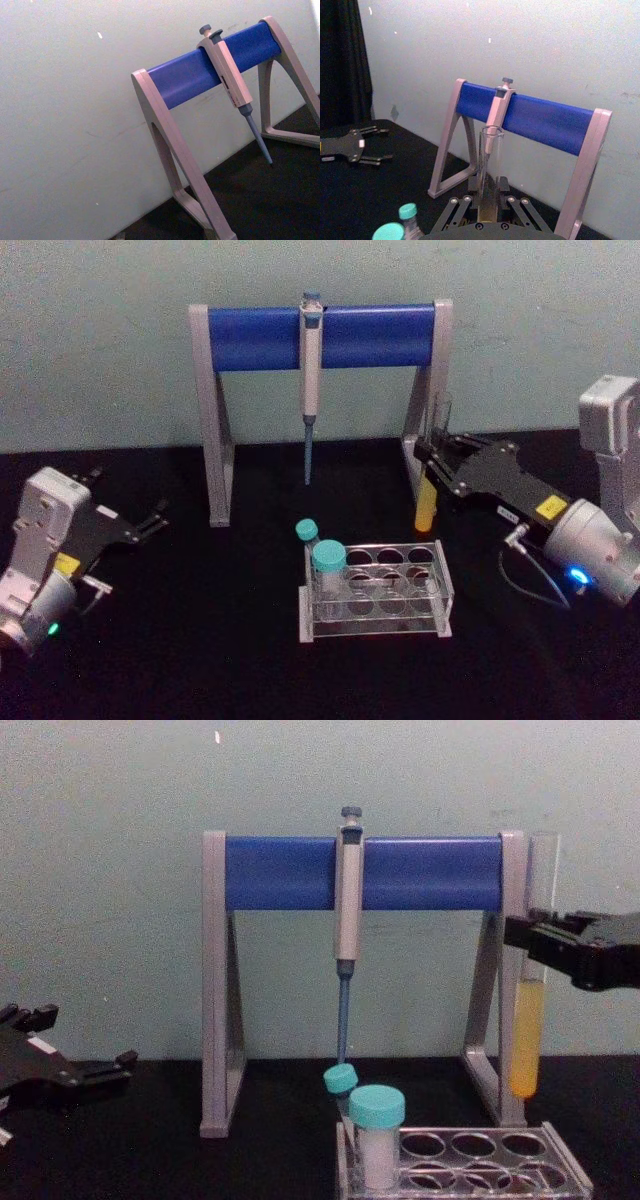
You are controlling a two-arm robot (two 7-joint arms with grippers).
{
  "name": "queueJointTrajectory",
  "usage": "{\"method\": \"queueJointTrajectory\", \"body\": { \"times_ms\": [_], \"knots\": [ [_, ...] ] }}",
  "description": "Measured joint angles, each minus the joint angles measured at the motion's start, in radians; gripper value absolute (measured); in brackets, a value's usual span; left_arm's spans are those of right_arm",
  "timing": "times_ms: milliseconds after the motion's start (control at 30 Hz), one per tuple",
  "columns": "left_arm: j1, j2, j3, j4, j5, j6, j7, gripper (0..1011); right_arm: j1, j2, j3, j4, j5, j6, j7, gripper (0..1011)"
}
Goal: Pick up the test tube from the test tube rack, shake it, then place it back into the test tube rack.
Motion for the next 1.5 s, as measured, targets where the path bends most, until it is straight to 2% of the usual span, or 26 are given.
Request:
{"method": "queueJointTrajectory", "body": {
  "times_ms": [200,367,633,900,1133,1500],
  "knots": [
    [0.0,0.0,0.0,0.0,0.0,0.0,0.0,1010,-0.049,0.021,0.004,-0.057,0.011,0.017,0.008,238],
    [0.0,0.0,0.0,0.0,0.0,0.0,0.0,1010,-0.058,0.023,-0.013,-0.074,0.023,0.023,0.029,238],
    [0.0,0.0,0.0,0.0,0.0,0.0,0.0,1010,-0.01,-0.002,-0.058,-0.036,0.031,0.014,0.062,238],
    [0.0,0.0,0.0,0.0,0.0,0.0,0.0,1010,0.072,-0.039,-0.085,0.055,0.026,-0.01,0.071,238],
    [0.0,0.0,0.0,0.0,0.0,0.0,0.0,1010,0.113,-0.054,-0.088,0.108,0.014,-0.022,0.068,238],
    [0.0,0.0,0.0,0.0,0.0,0.0,0.0,1010,0.11,-0.046,-0.062,0.111,0.01,-0.028,0.045,238]
  ]
}}
